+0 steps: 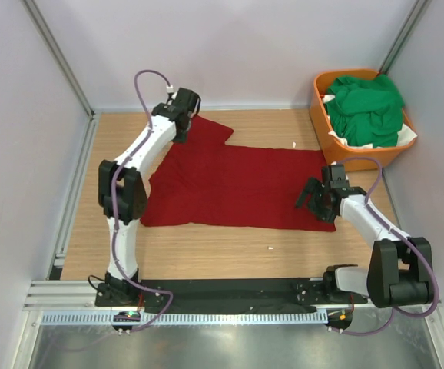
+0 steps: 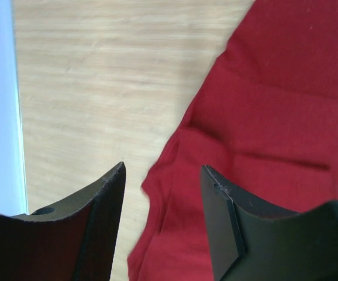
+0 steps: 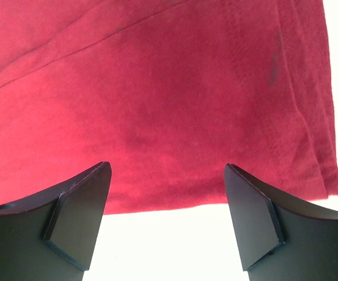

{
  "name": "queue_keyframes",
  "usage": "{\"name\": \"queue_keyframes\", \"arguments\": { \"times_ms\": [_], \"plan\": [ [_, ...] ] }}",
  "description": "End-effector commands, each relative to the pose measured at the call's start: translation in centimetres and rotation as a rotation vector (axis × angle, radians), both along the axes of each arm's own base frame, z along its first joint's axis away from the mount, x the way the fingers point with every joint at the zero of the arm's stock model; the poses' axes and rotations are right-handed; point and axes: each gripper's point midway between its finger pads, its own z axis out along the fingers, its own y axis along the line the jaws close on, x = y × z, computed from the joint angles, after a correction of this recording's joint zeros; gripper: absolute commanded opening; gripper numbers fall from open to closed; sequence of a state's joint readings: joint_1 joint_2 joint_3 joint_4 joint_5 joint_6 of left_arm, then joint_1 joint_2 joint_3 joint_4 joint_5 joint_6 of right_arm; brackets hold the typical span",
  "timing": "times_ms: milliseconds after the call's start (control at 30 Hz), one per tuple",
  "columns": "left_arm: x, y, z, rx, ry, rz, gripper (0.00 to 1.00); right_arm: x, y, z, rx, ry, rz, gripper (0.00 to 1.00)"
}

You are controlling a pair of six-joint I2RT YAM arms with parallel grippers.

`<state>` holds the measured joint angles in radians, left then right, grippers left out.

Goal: Fold and stack the t-shirts
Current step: Fold the tshirt

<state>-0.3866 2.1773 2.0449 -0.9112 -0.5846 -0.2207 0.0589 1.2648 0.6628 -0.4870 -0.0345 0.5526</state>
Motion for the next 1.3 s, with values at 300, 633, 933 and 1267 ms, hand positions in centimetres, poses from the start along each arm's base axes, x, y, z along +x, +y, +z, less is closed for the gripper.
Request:
{"name": "queue_keyframes", "arguments": {
  "times_ms": [300,633,933,1267],
  "plan": [
    [-12.9,0.5,-4.8,-0.341,0.055,0.229,0.54,3.4,6.0,8.3,0.104,-0.237,0.174,0.85],
    [-17.6,0.8,-11.0,-0.375,0.185,0.337,0.51,5.5,8.0,4.2,0.088,-0.163,0.252,0.85],
    [-23.7,2.6,-15.1,-0.356,0.284,0.419,0.47,3.5,8.0,-1.6,0.093,-0.019,0.217,0.85],
    [-30.2,4.7,-13.5,-0.385,0.245,0.506,0.48,-1.1,6.5,-4.1,0.05,0.091,0.134,0.87]
  ]
}}
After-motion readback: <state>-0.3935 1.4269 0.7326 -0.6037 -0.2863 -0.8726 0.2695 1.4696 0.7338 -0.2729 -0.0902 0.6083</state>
